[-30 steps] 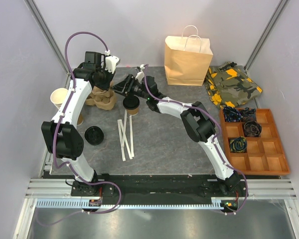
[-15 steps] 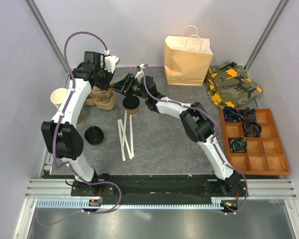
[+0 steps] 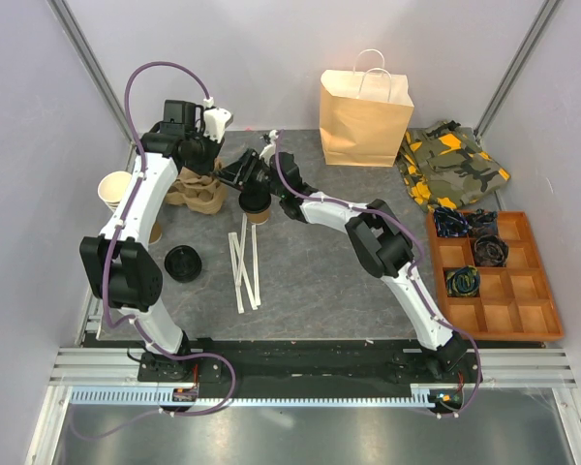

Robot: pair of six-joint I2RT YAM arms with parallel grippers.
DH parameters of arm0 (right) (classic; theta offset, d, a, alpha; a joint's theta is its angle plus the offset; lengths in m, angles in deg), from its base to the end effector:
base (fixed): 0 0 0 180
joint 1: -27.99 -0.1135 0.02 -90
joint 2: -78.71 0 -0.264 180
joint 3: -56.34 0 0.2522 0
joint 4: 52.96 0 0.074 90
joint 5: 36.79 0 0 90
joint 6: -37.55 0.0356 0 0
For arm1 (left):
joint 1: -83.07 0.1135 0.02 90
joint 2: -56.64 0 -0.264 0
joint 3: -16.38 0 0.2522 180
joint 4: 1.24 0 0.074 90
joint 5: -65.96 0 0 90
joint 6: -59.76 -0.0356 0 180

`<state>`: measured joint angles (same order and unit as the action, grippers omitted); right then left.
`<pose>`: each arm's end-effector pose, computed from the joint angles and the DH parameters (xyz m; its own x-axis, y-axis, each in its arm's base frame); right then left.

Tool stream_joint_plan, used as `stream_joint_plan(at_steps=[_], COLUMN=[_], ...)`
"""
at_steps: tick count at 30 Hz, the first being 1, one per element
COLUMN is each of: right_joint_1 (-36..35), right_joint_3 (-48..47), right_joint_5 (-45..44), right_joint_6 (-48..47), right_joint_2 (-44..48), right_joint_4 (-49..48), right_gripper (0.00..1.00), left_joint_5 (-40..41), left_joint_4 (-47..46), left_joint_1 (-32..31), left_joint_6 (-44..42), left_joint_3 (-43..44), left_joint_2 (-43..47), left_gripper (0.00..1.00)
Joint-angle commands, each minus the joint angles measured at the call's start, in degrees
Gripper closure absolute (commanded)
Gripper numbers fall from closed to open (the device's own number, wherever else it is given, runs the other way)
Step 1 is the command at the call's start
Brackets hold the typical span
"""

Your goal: Pack the takeout coffee

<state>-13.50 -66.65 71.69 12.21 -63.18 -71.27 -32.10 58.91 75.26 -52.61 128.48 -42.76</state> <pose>0.4226 0.3888 0.1936 -0.7858 0.4494 -0.4250 -0.3636 0.2204 0.9051 0.3788 -0.0570 0.3489 -0.5880 0.4610 -0.6647 0.4891 0.8571 0.1618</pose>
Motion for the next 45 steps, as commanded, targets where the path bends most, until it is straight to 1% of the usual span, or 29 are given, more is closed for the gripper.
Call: stream_joint_plan(at_steps=[1,5,13,15,16,17,19,20,23,29,36,40,42,45], right_joint_1=[-0.3,-0.5,-1.2,-1.2,-1.2,-1.2,-1.2,-1.1,-1.2,-1.1,-1.1,-1.1,-1.1,-1.0], right_joint_3=[-2.8,-3.9,-4.8,-4.9,-4.8,-4.8,-4.6,-4.6,-4.7,-4.5,-4.6,-4.4,-4.4,-4.4], right_joint_5=[-1.7,-2.0,-2.8,-3.0,-3.0,-3.0,-2.9,-2.9,-2.7,-2.5,-2.6,-2.5,-2.4,-2.5], right_joint_6=[-0.9,-1.4,-1.6,-1.6,-1.6,-1.7,-1.7,-1.6,-1.5,-1.7,-1.6,-1.8,-1.8,-1.9], right_joint_2=[-1.5,-1.9,-2.7,-2.7,-2.6,-2.5,-2.3,-2.2,-2.3,-1.9,-1.8,-1.7,-1.7,-1.7], right_joint_4=[0.1,1.0,1.7,1.7,1.7,1.7,1.7,1.7,1.2,1.2,1.1,1.0,1.0,1.0], right_gripper=[0.47,0.53,0.58,0.57,0.58,0.57,0.57,0.57,0.57,0.57,0.57,0.57,0.56,0.56], left_joint_5=[-2.6,-3.8,-5.0,-4.2,-3.4,-2.5,-0.2,0.2,0.8,2.2,2.6,3.4,3.7,4.3], left_joint_4=[-1.1,-0.5,0.8,1.0,1.1,1.1,1.2,1.2,1.9,2.0,1.8,1.4,1.4,1.3], left_joint_1=[0.2,0.2,0.1,0.1,0.1,0.1,0.1,0.1,0.2,0.3,0.4,0.5,0.5,0.5], left_joint_6=[1.4,1.1,0.5,0.1,0.0,0.0,-0.3,-0.7,-1.2,-1.9,-2.4,-2.9,-2.9,-2.9], left_joint_3=[1.1,1.7,2.0,2.1,2.1,2.1,2.3,2.3,2.3,1.4,1.0,0.6,0.4,0.5], left_joint_2=[3.9,4.8,5.5,5.4,5.0,4.6,4.0,3.4,2.1,-0.1,-2.0,-2.6,-2.6,-2.6], left_gripper=[0.98,0.98,0.98,0.98,0.94,0.78,0.63,0.54,0.45,0.44,0.47,0.56,0.58,0.66])
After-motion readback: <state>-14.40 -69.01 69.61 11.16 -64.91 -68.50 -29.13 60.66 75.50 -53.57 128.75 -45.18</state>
